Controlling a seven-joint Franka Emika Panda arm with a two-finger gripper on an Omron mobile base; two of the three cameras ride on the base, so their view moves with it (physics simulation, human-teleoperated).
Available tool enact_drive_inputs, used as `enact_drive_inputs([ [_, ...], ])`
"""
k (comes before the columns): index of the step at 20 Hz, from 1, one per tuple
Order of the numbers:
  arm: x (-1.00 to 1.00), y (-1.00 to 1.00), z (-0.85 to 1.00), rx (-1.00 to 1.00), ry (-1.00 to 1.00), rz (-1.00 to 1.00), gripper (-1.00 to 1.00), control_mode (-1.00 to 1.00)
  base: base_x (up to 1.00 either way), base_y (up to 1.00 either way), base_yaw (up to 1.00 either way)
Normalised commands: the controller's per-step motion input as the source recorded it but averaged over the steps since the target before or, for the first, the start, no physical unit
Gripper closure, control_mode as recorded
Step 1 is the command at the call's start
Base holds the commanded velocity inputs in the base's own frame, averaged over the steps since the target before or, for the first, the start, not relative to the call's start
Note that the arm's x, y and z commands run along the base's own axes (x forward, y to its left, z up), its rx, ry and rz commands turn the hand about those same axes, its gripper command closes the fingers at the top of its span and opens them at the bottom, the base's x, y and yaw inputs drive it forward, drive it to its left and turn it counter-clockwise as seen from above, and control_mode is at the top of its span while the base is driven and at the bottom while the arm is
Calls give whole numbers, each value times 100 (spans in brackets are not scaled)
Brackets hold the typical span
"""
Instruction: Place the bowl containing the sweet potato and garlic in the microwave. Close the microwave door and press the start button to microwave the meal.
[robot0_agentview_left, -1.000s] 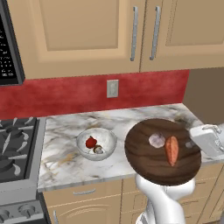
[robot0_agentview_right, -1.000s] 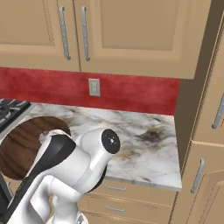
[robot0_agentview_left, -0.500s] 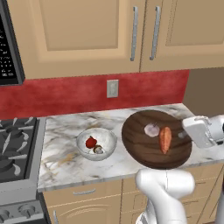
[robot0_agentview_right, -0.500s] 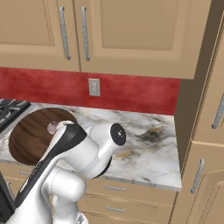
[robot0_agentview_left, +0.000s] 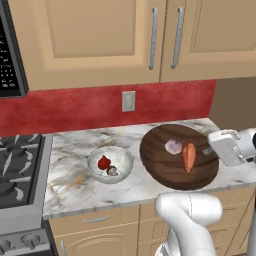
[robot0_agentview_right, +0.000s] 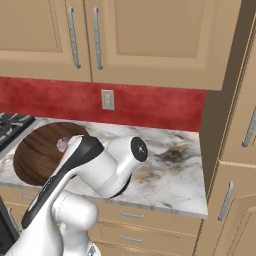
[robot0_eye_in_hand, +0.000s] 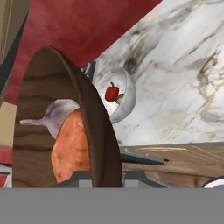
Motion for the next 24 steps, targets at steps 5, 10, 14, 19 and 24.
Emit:
enact_drive_inputs([
  [5, -7, 0, 0, 0, -1, 0, 100, 100, -24, 0, 0],
  [10, 0, 0, 0, 0, 0, 0, 100, 100, -36, 4, 11],
  [14, 0, 0, 0, 0, 0, 0, 100, 100, -47, 49, 27],
  [19, 0, 0, 0, 0, 0, 0, 100, 100, -35, 70, 33],
  [24, 0, 0, 0, 0, 0, 0, 100, 100, -28, 94, 29],
])
